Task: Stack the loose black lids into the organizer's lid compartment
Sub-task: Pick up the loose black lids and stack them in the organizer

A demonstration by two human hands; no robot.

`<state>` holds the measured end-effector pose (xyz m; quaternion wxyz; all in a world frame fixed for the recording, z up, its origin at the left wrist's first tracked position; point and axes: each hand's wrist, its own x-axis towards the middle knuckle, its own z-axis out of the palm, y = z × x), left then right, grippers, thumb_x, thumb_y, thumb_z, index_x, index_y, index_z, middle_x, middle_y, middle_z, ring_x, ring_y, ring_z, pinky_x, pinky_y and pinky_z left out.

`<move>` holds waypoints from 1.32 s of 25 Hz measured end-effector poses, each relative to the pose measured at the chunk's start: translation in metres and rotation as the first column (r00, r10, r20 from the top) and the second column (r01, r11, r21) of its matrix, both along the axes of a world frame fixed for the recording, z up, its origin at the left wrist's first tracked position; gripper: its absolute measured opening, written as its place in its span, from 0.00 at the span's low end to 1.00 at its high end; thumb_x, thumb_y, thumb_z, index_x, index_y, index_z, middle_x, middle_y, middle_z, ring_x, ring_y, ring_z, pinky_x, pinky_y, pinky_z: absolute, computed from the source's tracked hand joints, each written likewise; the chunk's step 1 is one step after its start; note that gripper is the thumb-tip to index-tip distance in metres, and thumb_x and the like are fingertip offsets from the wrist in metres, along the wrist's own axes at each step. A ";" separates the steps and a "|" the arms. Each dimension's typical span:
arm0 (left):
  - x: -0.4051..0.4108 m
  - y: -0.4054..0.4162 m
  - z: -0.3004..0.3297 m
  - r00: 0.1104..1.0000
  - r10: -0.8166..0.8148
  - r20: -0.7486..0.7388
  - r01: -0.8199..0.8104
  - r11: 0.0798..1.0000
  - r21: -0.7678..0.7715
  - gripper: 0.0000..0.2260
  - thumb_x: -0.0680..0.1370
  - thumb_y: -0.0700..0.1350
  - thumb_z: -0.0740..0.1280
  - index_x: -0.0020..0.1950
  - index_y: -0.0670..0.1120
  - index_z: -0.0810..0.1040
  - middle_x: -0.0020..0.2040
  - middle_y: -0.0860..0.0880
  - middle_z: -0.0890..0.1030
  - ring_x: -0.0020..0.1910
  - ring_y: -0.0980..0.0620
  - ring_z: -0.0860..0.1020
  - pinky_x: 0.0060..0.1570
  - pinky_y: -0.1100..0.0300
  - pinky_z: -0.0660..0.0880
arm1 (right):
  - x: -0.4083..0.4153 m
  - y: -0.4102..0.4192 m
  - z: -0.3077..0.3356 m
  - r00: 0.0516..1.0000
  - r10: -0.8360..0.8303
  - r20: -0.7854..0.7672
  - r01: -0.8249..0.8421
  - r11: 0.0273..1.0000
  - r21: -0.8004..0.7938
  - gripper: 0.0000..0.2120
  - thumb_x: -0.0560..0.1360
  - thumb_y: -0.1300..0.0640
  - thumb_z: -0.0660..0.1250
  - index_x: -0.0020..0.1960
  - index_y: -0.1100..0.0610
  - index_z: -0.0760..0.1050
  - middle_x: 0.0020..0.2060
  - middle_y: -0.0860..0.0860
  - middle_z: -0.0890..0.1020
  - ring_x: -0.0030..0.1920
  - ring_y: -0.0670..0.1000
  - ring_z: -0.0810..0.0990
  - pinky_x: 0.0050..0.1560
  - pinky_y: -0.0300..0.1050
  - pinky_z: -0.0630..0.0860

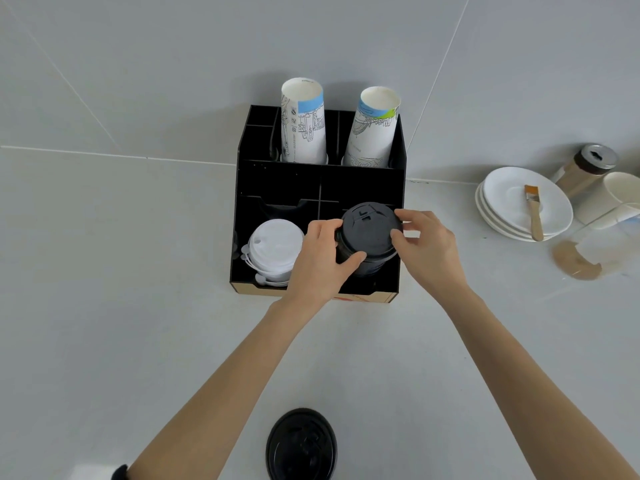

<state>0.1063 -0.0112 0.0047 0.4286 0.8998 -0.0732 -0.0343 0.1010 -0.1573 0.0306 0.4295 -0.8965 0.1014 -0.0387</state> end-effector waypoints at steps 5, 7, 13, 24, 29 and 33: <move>0.007 -0.005 -0.010 1.000 0.019 -0.022 -0.019 1.000 0.003 0.24 0.72 0.46 0.68 0.65 0.43 0.64 0.63 0.42 0.67 0.59 0.46 0.71 0.55 0.59 0.68 | 0.011 -0.002 -0.016 1.000 0.019 -0.012 -0.020 0.999 -0.050 0.17 0.74 0.61 0.61 0.63 0.60 0.69 0.60 0.56 0.72 0.57 0.55 0.74 0.55 0.40 0.70; 0.009 -0.006 -0.011 1.000 0.025 -0.008 -0.024 1.000 0.013 0.24 0.72 0.46 0.68 0.65 0.43 0.64 0.64 0.43 0.67 0.59 0.46 0.71 0.55 0.60 0.69 | 0.012 -0.001 -0.022 1.000 0.020 -0.024 -0.022 0.998 -0.064 0.18 0.74 0.60 0.61 0.64 0.59 0.68 0.60 0.57 0.72 0.57 0.55 0.73 0.55 0.41 0.70; 0.009 -0.003 -0.015 1.000 0.023 0.013 -0.023 1.000 0.005 0.25 0.72 0.45 0.68 0.65 0.43 0.64 0.64 0.43 0.67 0.58 0.48 0.72 0.50 0.71 0.64 | 0.012 0.001 -0.027 1.000 0.030 -0.005 -0.030 0.997 -0.074 0.18 0.74 0.59 0.62 0.64 0.59 0.68 0.58 0.57 0.72 0.56 0.56 0.74 0.55 0.40 0.70; 0.008 -0.001 -0.014 0.999 0.026 -0.026 -0.026 1.000 0.006 0.23 0.73 0.46 0.66 0.66 0.43 0.63 0.64 0.44 0.68 0.58 0.50 0.73 0.50 0.65 0.67 | 0.011 0.001 -0.026 0.998 0.054 -0.032 -0.056 0.995 -0.082 0.19 0.74 0.59 0.62 0.65 0.59 0.67 0.60 0.57 0.71 0.60 0.57 0.72 0.63 0.50 0.72; 0.006 -0.001 -0.014 1.000 0.024 -0.020 -0.024 1.000 0.013 0.23 0.73 0.46 0.67 0.65 0.44 0.64 0.64 0.44 0.68 0.58 0.49 0.73 0.50 0.63 0.68 | 0.003 0.003 -0.030 1.000 0.028 0.006 -0.028 0.998 -0.063 0.19 0.75 0.60 0.61 0.65 0.60 0.66 0.60 0.58 0.72 0.59 0.58 0.73 0.62 0.49 0.73; 0.005 -0.002 -0.014 0.999 0.029 -0.020 -0.028 0.999 0.026 0.23 0.73 0.46 0.67 0.65 0.44 0.64 0.64 0.45 0.68 0.57 0.48 0.73 0.50 0.61 0.68 | -0.002 0.007 -0.032 1.000 -0.001 0.014 0.002 0.999 -0.050 0.19 0.75 0.60 0.61 0.66 0.59 0.65 0.61 0.57 0.71 0.58 0.58 0.74 0.61 0.51 0.73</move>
